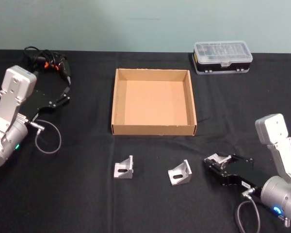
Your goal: Use one hand to pick up the angle iron from the table and place it into the box.
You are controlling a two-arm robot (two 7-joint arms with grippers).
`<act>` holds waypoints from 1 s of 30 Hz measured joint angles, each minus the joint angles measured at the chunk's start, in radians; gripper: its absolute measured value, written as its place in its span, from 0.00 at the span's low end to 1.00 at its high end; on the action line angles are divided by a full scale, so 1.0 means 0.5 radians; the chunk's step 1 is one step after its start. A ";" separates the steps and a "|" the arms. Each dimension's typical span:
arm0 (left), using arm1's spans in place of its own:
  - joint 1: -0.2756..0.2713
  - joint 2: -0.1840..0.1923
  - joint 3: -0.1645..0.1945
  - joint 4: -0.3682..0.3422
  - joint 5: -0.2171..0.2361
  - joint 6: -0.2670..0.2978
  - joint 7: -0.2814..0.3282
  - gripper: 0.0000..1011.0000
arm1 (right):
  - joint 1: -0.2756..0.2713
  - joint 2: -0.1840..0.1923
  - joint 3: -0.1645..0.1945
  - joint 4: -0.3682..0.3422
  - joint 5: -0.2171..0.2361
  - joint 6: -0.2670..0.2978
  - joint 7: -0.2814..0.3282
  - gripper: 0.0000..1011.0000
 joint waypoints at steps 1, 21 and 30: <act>0.000 0.000 0.000 0.000 0.000 0.000 0.000 0.99 | -0.002 -0.003 0.007 0.000 -0.002 -0.015 0.004 0.45; 0.000 0.000 0.000 0.000 0.000 0.000 0.000 0.99 | 0.404 -0.060 0.165 -0.045 0.087 -0.038 0.208 0.45; 0.000 0.000 0.000 0.000 0.000 0.000 0.000 0.99 | 0.892 -0.106 -0.052 0.216 0.054 0.132 0.307 0.45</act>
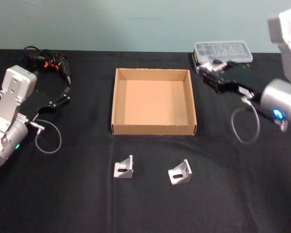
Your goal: Use one hand to pick up the angle iron from the table and place it into the box.
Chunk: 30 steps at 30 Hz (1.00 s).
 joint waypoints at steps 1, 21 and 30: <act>0.000 0.000 0.000 0.000 0.000 0.000 0.000 0.99 | 0.041 -0.009 -0.022 0.030 -0.005 0.021 0.008 0.45; 0.000 0.000 0.000 0.000 0.000 0.000 0.000 0.99 | 0.856 -0.434 -0.543 0.942 -0.319 0.144 0.168 0.45; 0.000 0.000 0.000 0.000 0.000 0.000 0.000 0.99 | 0.983 -0.601 -0.630 1.299 -0.421 0.147 0.192 0.45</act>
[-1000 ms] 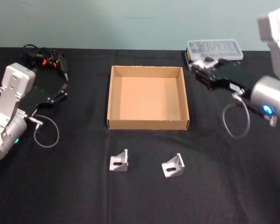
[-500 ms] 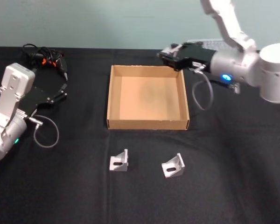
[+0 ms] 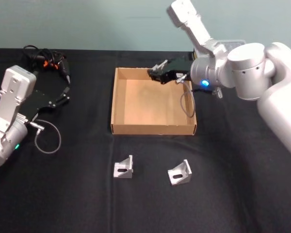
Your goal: Use one hand to pick up the angle iron from the table and place it into the box.
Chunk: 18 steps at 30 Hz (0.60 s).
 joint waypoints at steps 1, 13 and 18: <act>0.000 0.000 0.000 0.000 0.000 0.000 0.000 0.99 | 0.009 -0.013 -0.004 0.026 -0.007 0.000 0.003 0.45; 0.000 0.000 0.000 0.000 0.000 0.000 0.000 0.99 | 0.083 -0.145 -0.055 0.281 -0.101 0.007 0.036 0.45; 0.000 0.000 0.000 0.000 0.000 0.000 0.000 0.99 | 0.086 -0.171 -0.058 0.325 -0.133 0.023 0.039 0.45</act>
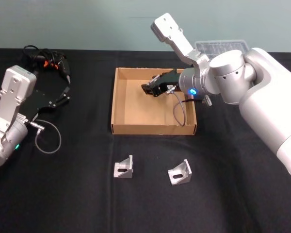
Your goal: Use one hand to pick up the angle iron from the table and place it into the box.
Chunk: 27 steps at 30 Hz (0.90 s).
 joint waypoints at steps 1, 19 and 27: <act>0.000 0.000 0.000 0.000 0.000 0.000 0.000 0.99 | 0.000 -0.003 0.000 0.006 -0.003 0.002 0.002 0.45; 0.000 0.000 0.000 0.000 0.000 0.000 0.000 0.99 | 0.000 0.001 0.003 -0.001 -0.002 0.003 0.002 0.73; 0.000 0.000 0.000 0.000 0.000 0.000 0.000 0.99 | -0.001 0.002 0.003 -0.003 0.000 0.001 0.002 0.94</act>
